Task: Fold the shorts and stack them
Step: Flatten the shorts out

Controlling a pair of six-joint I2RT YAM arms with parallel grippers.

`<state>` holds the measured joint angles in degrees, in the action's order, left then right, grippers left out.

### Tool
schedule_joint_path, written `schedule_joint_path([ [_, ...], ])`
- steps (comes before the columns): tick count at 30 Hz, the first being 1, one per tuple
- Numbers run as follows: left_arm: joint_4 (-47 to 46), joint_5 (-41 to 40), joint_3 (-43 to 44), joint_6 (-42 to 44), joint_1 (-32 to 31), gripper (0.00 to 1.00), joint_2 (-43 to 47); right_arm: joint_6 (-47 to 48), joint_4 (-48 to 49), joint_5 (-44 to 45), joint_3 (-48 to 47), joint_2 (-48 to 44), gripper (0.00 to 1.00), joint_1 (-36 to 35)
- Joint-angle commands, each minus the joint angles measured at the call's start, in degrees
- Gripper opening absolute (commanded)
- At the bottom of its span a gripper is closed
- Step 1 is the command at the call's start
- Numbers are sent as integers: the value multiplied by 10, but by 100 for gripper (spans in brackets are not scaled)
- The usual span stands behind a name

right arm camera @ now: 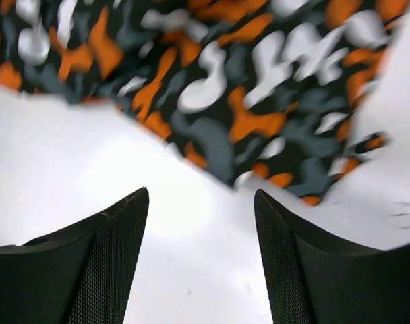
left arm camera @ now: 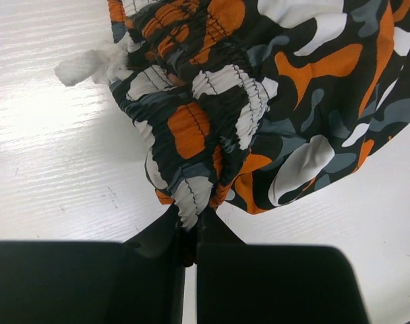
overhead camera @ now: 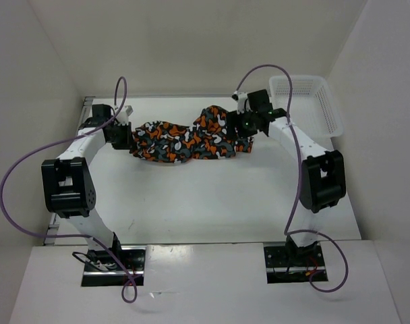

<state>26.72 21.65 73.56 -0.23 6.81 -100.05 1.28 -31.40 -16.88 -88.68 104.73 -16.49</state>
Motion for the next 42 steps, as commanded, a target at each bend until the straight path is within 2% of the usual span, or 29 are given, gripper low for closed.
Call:
schedule_joint_path([
  [1,-18,-11,-7,2,1,3,-1,27,54,-24,109,-10,69,-37],
  [4,-18,-16,-7,2,1,4,-1,11,79,-4,137,-4,78,-37],
  [6,-12,-22,-7,2,1,4,-1,-3,105,9,143,13,80,-37],
  [14,-12,-28,-12,2,1,4,-1,-44,156,61,109,87,82,-37],
  [19,-12,-33,-17,2,1,4,-1,-30,170,33,90,114,82,-48],
  [20,-12,-33,-18,2,1,4,-1,-29,177,33,90,114,79,-48],
  [21,-12,-33,-18,2,1,4,-1,-22,177,33,84,121,60,-48],
  [23,-12,-33,-11,2,1,4,-1,-14,177,39,72,121,34,-48],
  [24,-12,-33,-11,2,1,4,-1,-8,163,39,61,121,12,-48],
  [26,-6,-33,4,2,1,4,-8,11,150,20,41,121,0,-48],
  [28,8,-6,62,2,7,1,-20,16,125,-37,-32,131,0,-30],
  [30,13,1,133,2,15,0,-38,-23,114,-54,-165,152,0,-5],
  [31,20,1,230,2,21,0,-66,-38,103,-54,-217,166,0,3],
  [32,20,1,276,2,22,0,-76,-60,95,-61,-323,198,0,9],
  [35,20,10,420,2,27,0,-96,-60,49,-67,-498,236,0,15],
  [38,20,29,465,2,27,0,-79,-43,31,-85,-497,197,0,15],
  [40,35,34,438,2,27,0,-53,-20,15,-116,-452,161,0,15],
  [42,58,34,384,2,27,0,-23,19,-12,-133,-347,103,0,15],
])
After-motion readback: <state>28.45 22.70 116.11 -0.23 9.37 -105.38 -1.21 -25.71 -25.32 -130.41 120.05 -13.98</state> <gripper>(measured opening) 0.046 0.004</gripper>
